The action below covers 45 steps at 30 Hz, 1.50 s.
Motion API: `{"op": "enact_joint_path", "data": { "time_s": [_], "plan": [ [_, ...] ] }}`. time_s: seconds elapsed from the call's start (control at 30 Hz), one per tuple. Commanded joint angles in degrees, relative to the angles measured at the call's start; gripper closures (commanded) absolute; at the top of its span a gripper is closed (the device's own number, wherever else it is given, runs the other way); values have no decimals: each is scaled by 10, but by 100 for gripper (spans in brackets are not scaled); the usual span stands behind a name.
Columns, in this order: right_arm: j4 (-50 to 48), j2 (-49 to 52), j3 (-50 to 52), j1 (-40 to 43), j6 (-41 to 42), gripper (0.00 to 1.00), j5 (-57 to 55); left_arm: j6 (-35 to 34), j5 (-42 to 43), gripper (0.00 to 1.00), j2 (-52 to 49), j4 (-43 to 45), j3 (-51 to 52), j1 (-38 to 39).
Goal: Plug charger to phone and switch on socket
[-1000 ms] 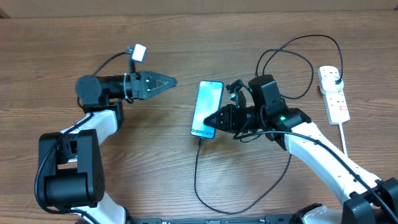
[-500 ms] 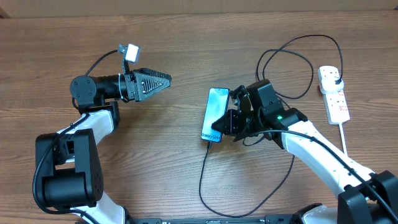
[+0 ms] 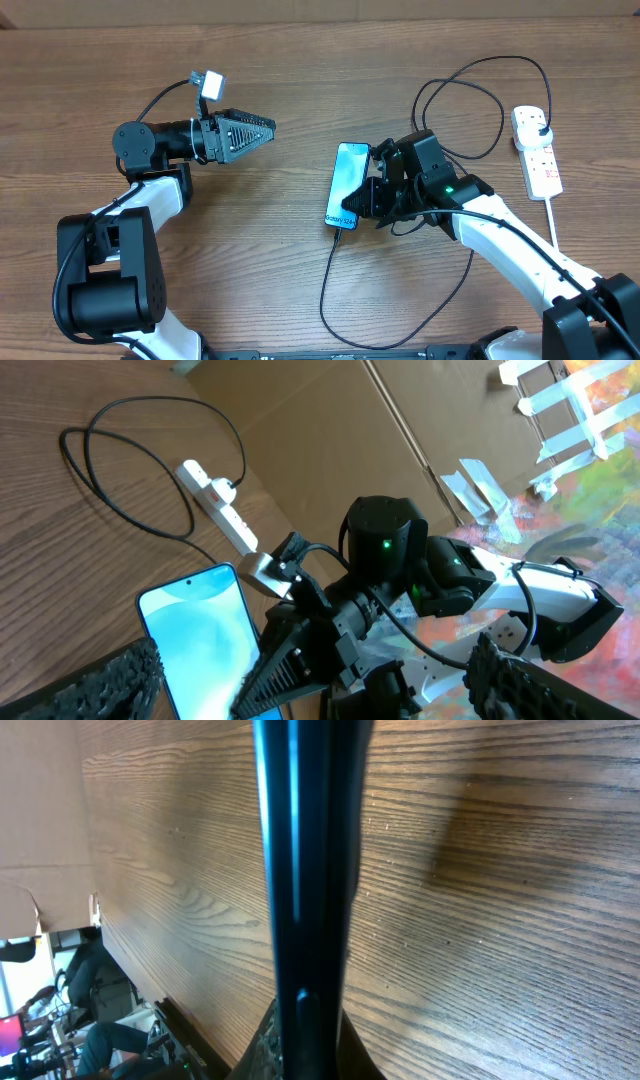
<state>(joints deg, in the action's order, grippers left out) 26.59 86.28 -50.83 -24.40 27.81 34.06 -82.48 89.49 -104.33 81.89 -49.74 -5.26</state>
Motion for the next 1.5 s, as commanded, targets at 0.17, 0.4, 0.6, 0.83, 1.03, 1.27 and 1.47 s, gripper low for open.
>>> {"op": "enact_joint_path", "data": {
  "time_s": [0.17,0.4,0.6,0.83,1.03,1.27,1.47],
  "plan": [
    [-5,-2,0,-7,-11,96,-10,15,10,0,13,4,-2,0],
    [-5,-2,0,-7,-11,96,-10,15,10,0,13,4,-2,0],
    [-3,-2,0,-9,-11,96,-10,15,10,0,13,4,-2,0],
    [-12,-2,0,-31,-11,96,-10,15,10,0,13,4,-2,0],
    [-25,-2,0,-60,-10,96,-10,15,10,0,13,4,-2,0],
    [-34,-2,0,-81,-8,96,-11,15,10,0,13,4,-2,0],
    [-38,0,0,-88,24,96,-34,15,10,0,13,4,-2,0]
  ]
}}
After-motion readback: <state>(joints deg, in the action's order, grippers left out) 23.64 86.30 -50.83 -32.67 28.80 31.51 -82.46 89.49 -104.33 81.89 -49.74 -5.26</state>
